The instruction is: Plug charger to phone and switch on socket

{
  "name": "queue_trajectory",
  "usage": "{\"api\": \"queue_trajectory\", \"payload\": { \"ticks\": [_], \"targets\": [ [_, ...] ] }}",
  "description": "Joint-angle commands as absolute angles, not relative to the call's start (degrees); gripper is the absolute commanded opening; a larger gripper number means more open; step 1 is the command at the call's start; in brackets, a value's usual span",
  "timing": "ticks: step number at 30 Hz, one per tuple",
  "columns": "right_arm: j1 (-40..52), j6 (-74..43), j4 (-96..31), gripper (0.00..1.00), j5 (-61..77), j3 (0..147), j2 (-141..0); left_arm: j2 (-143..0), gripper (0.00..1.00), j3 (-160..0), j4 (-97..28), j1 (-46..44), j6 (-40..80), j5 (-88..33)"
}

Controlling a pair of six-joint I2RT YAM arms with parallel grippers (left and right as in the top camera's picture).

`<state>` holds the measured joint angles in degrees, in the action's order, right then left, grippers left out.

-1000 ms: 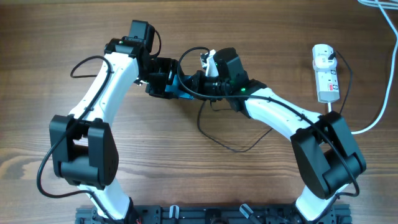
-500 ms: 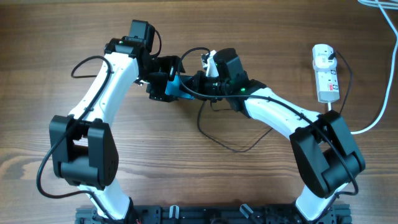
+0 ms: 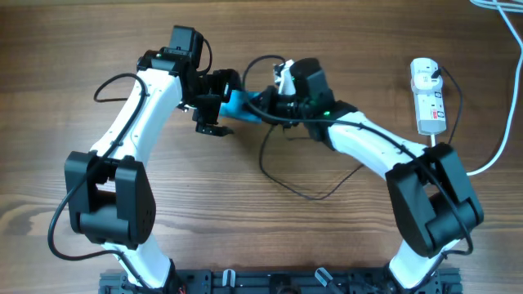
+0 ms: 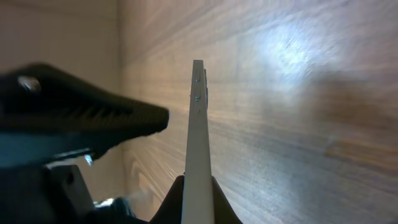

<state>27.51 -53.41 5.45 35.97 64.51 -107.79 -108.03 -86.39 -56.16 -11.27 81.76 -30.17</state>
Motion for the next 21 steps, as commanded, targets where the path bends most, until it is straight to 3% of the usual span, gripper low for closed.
{"api": "queue_trajectory", "payload": {
  "ticks": [1, 7, 11, 15, 18, 21],
  "targets": [
    [24.4, -54.1, 6.4, 0.04, 41.3, 64.6, -108.1, -106.2, 1.0, -87.4, -54.7, -11.5, 80.8, -31.1],
    [18.0, -52.5, 5.0, 0.04, 48.2, 64.5, -106.8, -106.2, 1.0, -87.4, -45.7, -11.5, 67.0, -35.5],
    [12.8, -45.7, -6.6, 0.04, 45.5, 64.4, -99.6, -106.2, 1.0, -87.4, -38.9, -11.5, 59.0, -41.3],
    [8.6, -43.5, -16.8, 0.05, 40.9, 64.2, -90.1, -106.2, 1.0, -87.4, -34.7, -11.5, 58.5, -44.7],
    [6.0, -47.8, -16.2, 0.05, 40.4, 61.7, -83.5, -106.2, 1.0, -87.4, -33.1, -11.5, 58.6, -48.5],
    [5.3, -57.1, -5.6, 0.04, 40.2, 55.1, -79.3, -106.2, 1.0, -87.4, -32.9, -11.5, 59.0, -51.2]
  ]
}}
